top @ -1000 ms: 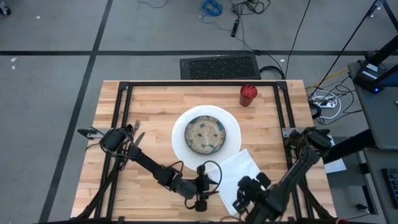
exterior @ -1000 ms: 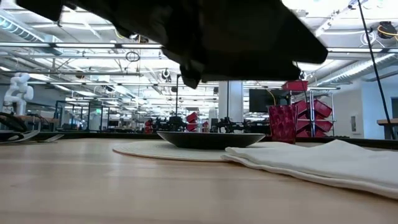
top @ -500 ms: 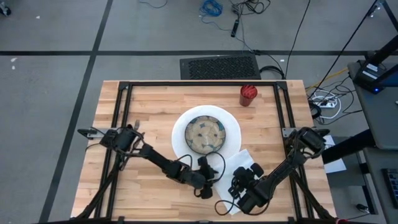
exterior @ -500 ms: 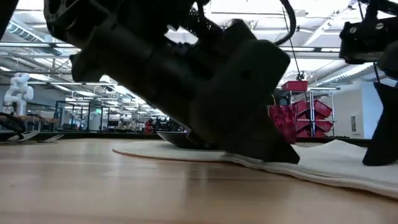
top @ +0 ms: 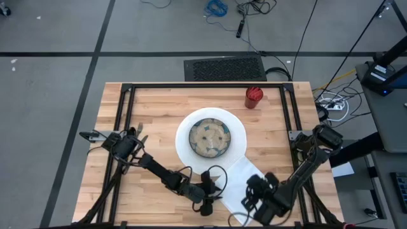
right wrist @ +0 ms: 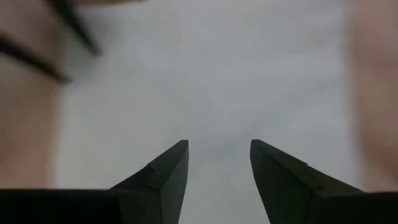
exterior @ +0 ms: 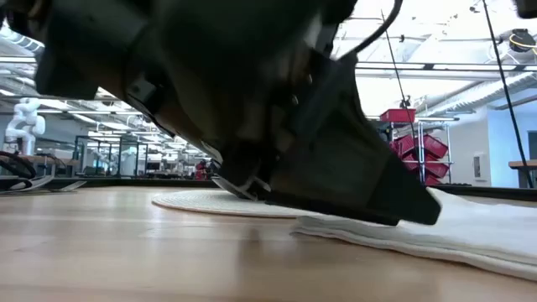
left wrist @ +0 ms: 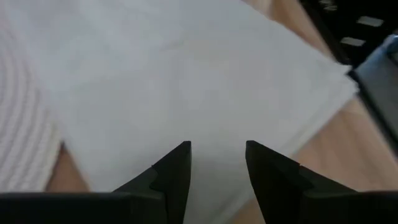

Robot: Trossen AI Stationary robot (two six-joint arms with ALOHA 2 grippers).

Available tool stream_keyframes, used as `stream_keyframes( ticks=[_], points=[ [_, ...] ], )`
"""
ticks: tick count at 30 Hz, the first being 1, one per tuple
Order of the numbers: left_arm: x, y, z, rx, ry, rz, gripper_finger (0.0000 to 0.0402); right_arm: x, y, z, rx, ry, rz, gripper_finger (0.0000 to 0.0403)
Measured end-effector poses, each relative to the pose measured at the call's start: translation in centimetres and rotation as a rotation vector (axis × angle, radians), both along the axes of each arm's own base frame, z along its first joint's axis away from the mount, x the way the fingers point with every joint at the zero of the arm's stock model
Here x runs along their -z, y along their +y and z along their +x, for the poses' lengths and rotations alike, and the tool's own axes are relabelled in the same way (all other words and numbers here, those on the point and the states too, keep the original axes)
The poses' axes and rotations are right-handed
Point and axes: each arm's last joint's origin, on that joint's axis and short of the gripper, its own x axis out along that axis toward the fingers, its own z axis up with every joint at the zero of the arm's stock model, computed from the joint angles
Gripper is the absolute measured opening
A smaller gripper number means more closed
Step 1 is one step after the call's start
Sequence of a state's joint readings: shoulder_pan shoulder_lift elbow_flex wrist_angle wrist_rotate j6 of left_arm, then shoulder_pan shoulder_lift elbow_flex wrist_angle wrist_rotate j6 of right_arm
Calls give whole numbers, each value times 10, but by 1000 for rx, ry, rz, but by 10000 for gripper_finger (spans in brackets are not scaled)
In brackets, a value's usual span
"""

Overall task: Set table place
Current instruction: Fold the white table napkin

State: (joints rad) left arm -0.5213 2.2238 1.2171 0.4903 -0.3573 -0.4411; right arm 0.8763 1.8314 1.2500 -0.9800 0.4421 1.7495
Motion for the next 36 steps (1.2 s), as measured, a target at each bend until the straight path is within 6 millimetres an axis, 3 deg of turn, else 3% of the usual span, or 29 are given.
stream_keyframes(
  ticks=[4,8,14,17,23,30,36],
  points=[
    [-4,-16,-9,93,14,-32,139,5,19,-3,-35,-64,85,160],
    [-32,-26,-15,143,-38,-56,139,24,32,-4,-44,-106,59,160],
    [-81,-5,-10,103,-135,-3,139,58,48,10,-196,-109,51,160],
    [-86,14,2,61,-160,26,139,63,51,12,-236,-113,44,160],
    [-54,49,26,-17,-81,-5,139,50,48,1,-319,-42,14,160],
    [-11,66,36,-53,-21,17,139,35,46,-8,-358,-38,-6,160],
    [1,72,36,-65,38,42,139,38,48,-14,-329,-2,29,160]
  ],
)
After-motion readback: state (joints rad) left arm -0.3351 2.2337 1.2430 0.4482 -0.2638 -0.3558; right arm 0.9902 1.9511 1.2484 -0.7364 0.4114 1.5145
